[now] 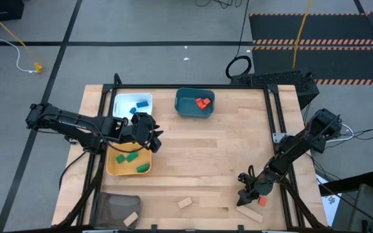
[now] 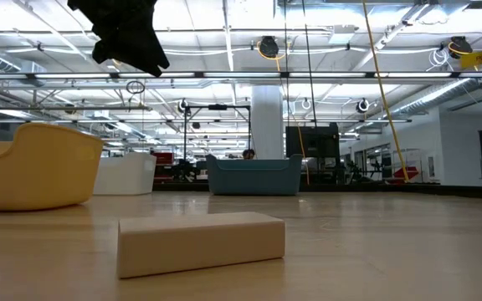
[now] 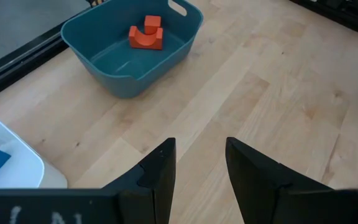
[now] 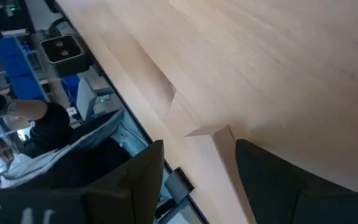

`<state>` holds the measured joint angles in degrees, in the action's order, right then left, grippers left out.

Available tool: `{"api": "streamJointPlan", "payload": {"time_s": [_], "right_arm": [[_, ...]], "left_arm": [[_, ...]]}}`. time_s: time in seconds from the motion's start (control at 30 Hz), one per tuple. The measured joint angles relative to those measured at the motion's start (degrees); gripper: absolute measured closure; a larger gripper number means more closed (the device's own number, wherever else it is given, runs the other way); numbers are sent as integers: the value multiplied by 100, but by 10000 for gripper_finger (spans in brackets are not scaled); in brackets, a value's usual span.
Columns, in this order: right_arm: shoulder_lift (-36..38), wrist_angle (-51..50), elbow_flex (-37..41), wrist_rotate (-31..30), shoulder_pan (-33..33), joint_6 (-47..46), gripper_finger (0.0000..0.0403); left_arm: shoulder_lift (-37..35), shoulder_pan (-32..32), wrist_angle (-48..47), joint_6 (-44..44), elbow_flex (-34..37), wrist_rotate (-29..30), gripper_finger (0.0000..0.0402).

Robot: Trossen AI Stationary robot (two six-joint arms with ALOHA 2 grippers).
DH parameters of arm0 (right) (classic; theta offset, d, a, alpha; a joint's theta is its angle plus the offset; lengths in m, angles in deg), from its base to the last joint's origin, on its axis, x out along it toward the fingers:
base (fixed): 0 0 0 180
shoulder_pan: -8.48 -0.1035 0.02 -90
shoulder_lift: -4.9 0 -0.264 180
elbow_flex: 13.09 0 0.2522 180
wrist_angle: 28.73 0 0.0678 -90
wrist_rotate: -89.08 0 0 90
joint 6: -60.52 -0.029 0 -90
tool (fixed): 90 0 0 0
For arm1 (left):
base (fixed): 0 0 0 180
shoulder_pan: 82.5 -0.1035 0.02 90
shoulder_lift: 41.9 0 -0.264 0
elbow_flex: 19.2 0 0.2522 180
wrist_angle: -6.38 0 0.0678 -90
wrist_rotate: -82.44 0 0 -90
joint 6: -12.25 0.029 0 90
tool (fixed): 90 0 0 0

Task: Sort & place blocks by color
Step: Put the right brown wooden block into the black bin

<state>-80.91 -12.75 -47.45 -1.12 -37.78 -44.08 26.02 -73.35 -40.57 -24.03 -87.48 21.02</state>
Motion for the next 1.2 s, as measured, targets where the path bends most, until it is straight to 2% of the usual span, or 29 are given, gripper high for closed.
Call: {"api": "streamJointPlan", "payload": {"time_s": [0.17,0.47,0.63,0.83,0.9,1.0,1.2], "right_arm": [[248,-36,11,-236,58,472,211],[1121,-40,24,-1590,87,1845,233],[1542,216,15,-1771,87,3052,246],[1601,1600,11,-1985,185,5276,247],[1601,1882,11,-2261,251,5773,247],[1601,2119,11,-2684,341,6218,248],[1617,2140,9,-2523,515,6716,248]], "left_arm": [[0,0,0,-42,0,1,259],[0,0,11,-180,0,2,259],[0,0,16,-209,2,2,259],[0,0,31,-311,2,2,259],[0,0,31,-349,2,2,259],[0,0,29,-406,2,2,259],[0,0,30,-495,2,2,259]]}}
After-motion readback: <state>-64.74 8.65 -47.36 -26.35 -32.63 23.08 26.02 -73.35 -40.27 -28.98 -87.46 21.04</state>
